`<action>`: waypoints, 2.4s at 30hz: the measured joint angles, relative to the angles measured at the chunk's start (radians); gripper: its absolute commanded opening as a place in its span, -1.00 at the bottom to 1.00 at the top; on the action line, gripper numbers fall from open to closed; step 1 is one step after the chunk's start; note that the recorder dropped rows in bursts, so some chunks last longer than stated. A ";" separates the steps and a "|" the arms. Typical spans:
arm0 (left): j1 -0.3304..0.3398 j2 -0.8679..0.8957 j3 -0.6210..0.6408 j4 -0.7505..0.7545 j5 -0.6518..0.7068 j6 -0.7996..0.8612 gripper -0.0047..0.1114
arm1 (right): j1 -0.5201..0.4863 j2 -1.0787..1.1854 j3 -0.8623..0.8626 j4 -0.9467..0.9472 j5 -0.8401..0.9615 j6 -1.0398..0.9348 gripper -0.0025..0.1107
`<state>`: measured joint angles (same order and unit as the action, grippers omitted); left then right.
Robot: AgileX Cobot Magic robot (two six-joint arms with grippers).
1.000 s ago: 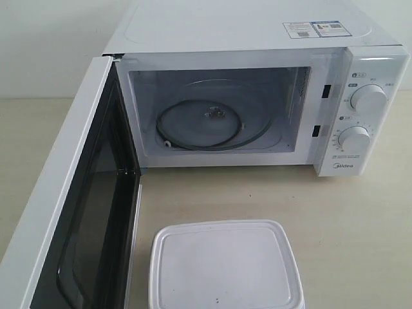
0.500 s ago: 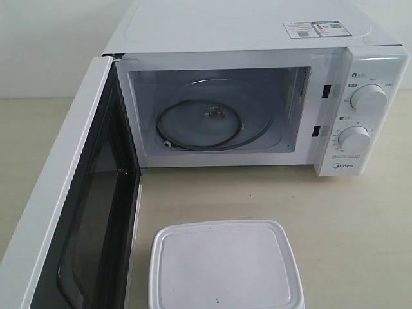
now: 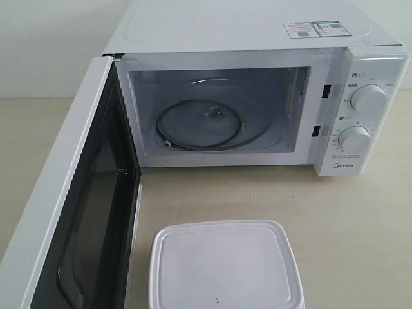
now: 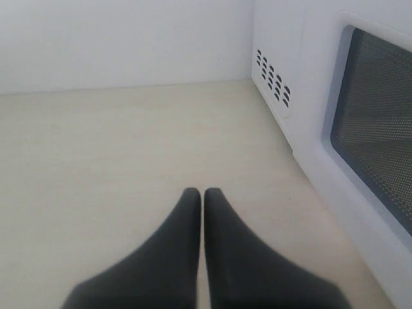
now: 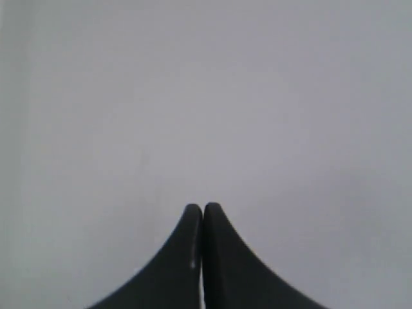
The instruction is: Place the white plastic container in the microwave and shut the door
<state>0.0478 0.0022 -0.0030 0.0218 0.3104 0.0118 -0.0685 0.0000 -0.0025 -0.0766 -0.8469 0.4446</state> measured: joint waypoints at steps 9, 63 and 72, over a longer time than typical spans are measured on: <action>0.000 0.000 0.000 0.000 0.000 0.000 -0.85 | 0.000 -0.002 -0.326 -0.044 0.094 0.142 -0.96; 0.000 0.000 0.000 0.000 0.002 0.000 -0.85 | 0.019 0.711 -0.494 1.274 1.874 -1.306 -0.96; 0.000 0.000 0.000 0.000 0.002 0.000 -0.85 | 0.052 0.945 -0.464 1.395 1.903 -1.394 -0.96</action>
<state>0.0478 0.0022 -0.0030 0.0218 0.3123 0.0118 -0.0166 0.9446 -0.4667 1.3183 1.0557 -0.9498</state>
